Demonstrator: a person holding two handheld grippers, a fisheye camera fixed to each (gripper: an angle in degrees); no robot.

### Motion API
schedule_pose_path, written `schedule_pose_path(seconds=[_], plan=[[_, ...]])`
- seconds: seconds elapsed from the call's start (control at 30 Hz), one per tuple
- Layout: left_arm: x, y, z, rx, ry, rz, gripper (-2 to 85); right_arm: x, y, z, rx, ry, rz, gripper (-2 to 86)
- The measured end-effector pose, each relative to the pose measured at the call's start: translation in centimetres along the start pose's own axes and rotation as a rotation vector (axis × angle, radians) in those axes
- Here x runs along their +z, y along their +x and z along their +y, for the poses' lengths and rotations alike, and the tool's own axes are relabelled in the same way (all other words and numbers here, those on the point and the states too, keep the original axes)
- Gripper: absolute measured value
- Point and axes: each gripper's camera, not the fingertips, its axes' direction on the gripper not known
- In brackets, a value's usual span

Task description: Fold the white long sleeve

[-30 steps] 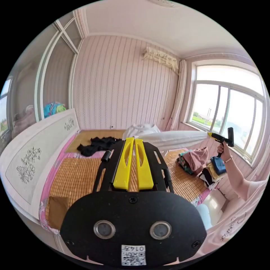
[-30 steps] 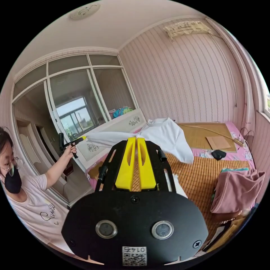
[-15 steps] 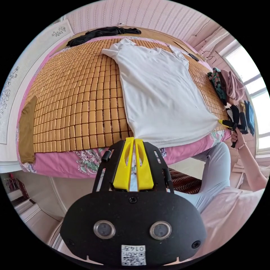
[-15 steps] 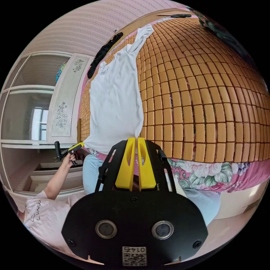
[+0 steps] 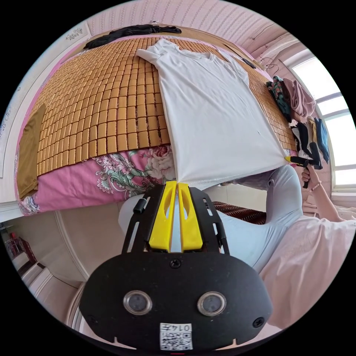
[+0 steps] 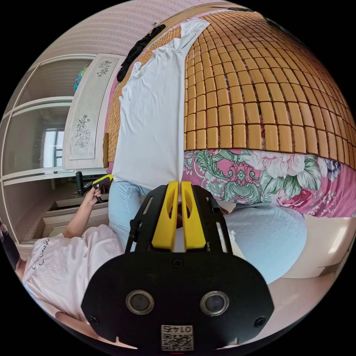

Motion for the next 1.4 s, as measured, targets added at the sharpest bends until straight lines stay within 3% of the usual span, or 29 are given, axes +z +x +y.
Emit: schedule_pose_path(seconds=[0.4, 0.7, 0.87, 1.1, 1.27, 1.4], plan=[[4.7, -1.6, -0.1, -0.013, -0.044, 0.017, 0.4, 2.1, -2.1, -2.6, -0.013, -0.116, 0.138, 1.7], [3.9, -3.1, -1.2, 0.021, 0.032, -0.112, 4.2, -0.2, -2.0, -5.8, -0.011, -0.082, 0.244, 7.8], [4.2, 1.1, -9.5, 0.211, 0.12, -0.133, 3.8, -5.1, -3.1, -13.5, -0.072, 0.073, 0.324, 7.1], [11.1, 13.7, -28.3, 0.517, 0.275, -0.005, 3.0, -9.1, -5.1, -27.8, -0.122, 0.268, 0.431, 7.4], [18.1, 20.3, -38.1, 0.543, 0.34, -0.008, 1.7, -7.8, -4.5, -37.1, -0.052, 0.345, 0.526, 9.7], [23.9, 23.2, -43.4, 0.523, 0.297, 0.089, 5.9, -7.1, -3.3, -39.7, 0.004, 0.415, 0.487, 10.9]])
